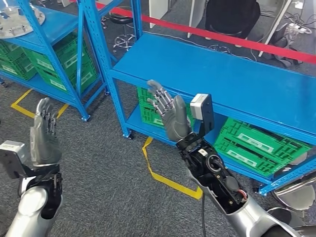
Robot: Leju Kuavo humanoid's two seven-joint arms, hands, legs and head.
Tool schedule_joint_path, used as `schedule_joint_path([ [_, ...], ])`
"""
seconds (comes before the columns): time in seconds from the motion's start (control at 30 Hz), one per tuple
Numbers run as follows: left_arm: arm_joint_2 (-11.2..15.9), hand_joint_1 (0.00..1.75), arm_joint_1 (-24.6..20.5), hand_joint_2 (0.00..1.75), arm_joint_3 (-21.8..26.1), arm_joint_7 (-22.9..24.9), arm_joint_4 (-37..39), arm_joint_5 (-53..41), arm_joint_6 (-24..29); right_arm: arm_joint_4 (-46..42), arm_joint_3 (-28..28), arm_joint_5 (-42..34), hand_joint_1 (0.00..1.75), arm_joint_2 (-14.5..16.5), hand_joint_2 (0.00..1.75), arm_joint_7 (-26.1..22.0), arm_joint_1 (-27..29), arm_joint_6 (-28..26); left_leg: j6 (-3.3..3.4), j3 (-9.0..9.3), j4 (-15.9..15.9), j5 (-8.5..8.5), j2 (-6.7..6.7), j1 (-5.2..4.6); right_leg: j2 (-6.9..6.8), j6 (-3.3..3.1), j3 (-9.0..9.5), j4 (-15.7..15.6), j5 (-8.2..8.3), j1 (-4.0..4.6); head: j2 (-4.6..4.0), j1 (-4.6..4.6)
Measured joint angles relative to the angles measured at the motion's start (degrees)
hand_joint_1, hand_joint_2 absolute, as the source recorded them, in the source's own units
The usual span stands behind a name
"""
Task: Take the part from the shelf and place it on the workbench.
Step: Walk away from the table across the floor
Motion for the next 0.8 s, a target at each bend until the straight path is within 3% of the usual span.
schedule_joint_path([
  [0.07, -0.03, 0.0, -0.04, 0.0, 0.0, -0.14, 0.11, 0.06, -0.02, 0.03, 0.03, 0.0, 0.0, 0.01, 0.0, -0.05, 0.09, -0.09, 0.18, 0.04, -0.06, -0.05, 1.2, -0.09, -2.03, 0.5, -3.77, 8.42, -3.84, -0.22, 0.0, 0.51],
  [0.1, -0.04, 0.0, -0.02, 0.0, 0.0, -0.17, 0.22, 0.08, -0.03, 0.07, 0.04, 0.0, 0.0, 0.01, 0.0, -0.05, 0.18, -0.13, 0.16, 0.05, -0.04, -0.11, 1.83, -0.09, -2.39, 0.74, -5.01, 11.24, -4.68, -0.45, 0.0, 0.65],
  [0.13, -0.04, 0.0, -0.02, 0.0, 0.0, -0.19, 0.32, 0.09, -0.03, 0.13, 0.04, 0.0, 0.0, 0.01, 0.0, -0.05, 0.23, -0.16, 0.08, 0.08, -0.01, -0.18, 2.39, -0.06, -2.62, 0.96, -5.17, 11.75, -4.39, -0.69, 0.0, 0.8],
  [0.17, -0.05, 0.0, -0.02, 0.0, 0.0, -0.2, 0.4, 0.1, -0.03, 0.18, 0.03, 0.0, 0.0, 0.0, 0.0, -0.05, 0.24, -0.19, -0.06, 0.14, 0.05, -0.29, 2.94, -0.02, -2.93, 1.15, -4.08, 9.72, -3.02, -0.92, 0.0, 1.04],
  [0.2, -0.07, 0.0, -0.03, 0.0, 0.0, -0.2, 0.45, 0.1, -0.03, 0.22, 0.03, 0.0, 0.0, 0.0, 0.0, -0.05, 0.23, -0.2, -0.29, 0.25, 0.18, -0.47, 3.47, 0.04, -3.61, 1.31, -1.92, 5.58, -0.91, -1.1, 0.0, 1.28],
  [0.27, -0.09, 0.0, -0.07, 0.0, 0.0, -0.26, 0.48, 0.11, -0.03, 0.26, 0.04, 0.0, 0.0, 0.01, 0.0, -0.07, 0.16, -0.21, -0.88, 0.32, 0.61, -0.89, 4.35, -0.19, -6.08, 1.3, 2.39, -2.62, 1.8, -0.91, 0.0, 1.82],
  [0.33, -0.09, 0.0, -0.11, 0.0, 0.0, -0.36, 0.52, 0.18, -0.03, 0.3, 0.04, 0.0, 0.0, 0.01, 0.0, -0.11, 0.15, -0.22, -1.36, 0.23, 0.92, -1.09, 5.23, -0.56, -7.17, 0.71, 3.84, -5.5, 2.06, -0.52, 0.0, 1.76],
  [0.4, -0.09, 0.0, -0.13, 0.0, 0.0, -0.44, 0.58, 0.32, -0.03, 0.3, 0.04, 0.0, 0.0, 0.01, 0.0, -0.2, 0.17, -0.23, -1.8, 0.26, 1.06, -1.29, 6.26, -0.53, -5.86, -0.16, 3.8, -5.6, 2.24, -0.46, 0.0, 1.31],
  [0.47, -0.09, 0.0, -0.19, 0.0, 0.0, -0.54, 0.62, 0.43, -0.02, 0.28, 0.02, 0.0, 0.0, 0.02, 0.0, -0.33, 0.05, -0.23, -2.32, -0.54, 3.31, -2.96, 4.77, -0.18, -4.59, -0.9, 3.91, -5.83, 2.5, -0.56, 0.0, 0.93],
  [0.53, -0.07, 0.0, -0.16, 0.0, 0.0, -0.68, 0.71, 0.52, 0.0, 0.29, 0.05, 0.0, 0.0, 0.03, 0.0, -0.4, -0.03, -0.24, -2.66, -3.89, 10.5, -6.55, 1.77, 0.06, -3.43, -1.44, 3.92, -5.93, 2.66, -0.66, 0.0, 0.21],
  [0.57, -0.05, 0.0, -0.08, 0.0, 0.0, -0.74, 0.8, 0.59, 0.02, 0.31, 0.08, -0.02, 0.0, 0.04, 0.0, -0.4, -0.02, -0.25, -2.73, -6.15, 14.88, -8.21, 0.98, 0.07, -2.81, -1.6, 3.88, -5.92, 2.69, -0.64, 0.0, -0.1],
  [0.6, -0.02, 0.0, 0.01, 0.0, 0.0, -0.77, 0.92, 0.67, 0.04, 0.33, 0.12, -0.05, 0.0, 0.04, 0.0, -0.4, 0.01, -0.27, -2.75, -8.01, 18.22, -9.1, 0.62, 0.07, -2.1, -1.68, 3.85, -5.92, 2.71, -0.61, 0.0, -0.35],
  [0.63, 0.01, 0.0, 0.09, 0.0, 0.0, -0.79, 1.04, 0.75, 0.07, 0.35, 0.15, -0.09, 0.0, 0.04, 0.0, -0.41, 0.02, -0.29, -2.69, -8.94, 19.49, -8.89, 0.48, 0.06, -1.39, -1.71, 3.85, -5.9, 2.73, -0.57, 0.0, -0.51],
  [0.67, 0.04, 0.0, 0.13, 0.0, 0.0, -0.81, 1.13, 0.8, 0.1, 0.37, 0.16, -0.12, 0.0, 0.04, 0.0, -0.42, 0.03, -0.32, -2.55, -8.59, 18.13, -7.47, 0.37, 0.07, -0.64, -1.71, 3.88, -5.88, 2.74, -0.56, 0.0, -0.62],
  [0.73, 0.08, 0.0, 0.1, 0.0, 0.0, -0.89, 1.21, 0.86, 0.16, 0.39, 0.17, -0.14, 0.0, 0.04, 0.0, -0.46, 0.01, -0.37, -2.07, -5.06, 9.96, -3.05, -0.81, 0.15, 0.73, -1.64, 3.96, -5.81, 2.74, -0.59, 0.0, -0.82],
  [0.8, 0.09, 0.0, 0.02, 0.0, 0.0, -0.99, 1.23, 0.86, 0.19, 0.39, 0.18, -0.15, 0.0, 0.04, 0.0, -0.52, -0.02, -0.45, -1.77, -1.96, 3.09, -0.56, -2.37, 0.22, 1.89, -1.28, 3.72, -5.68, 2.77, -0.53, 0.0, -0.9],
])
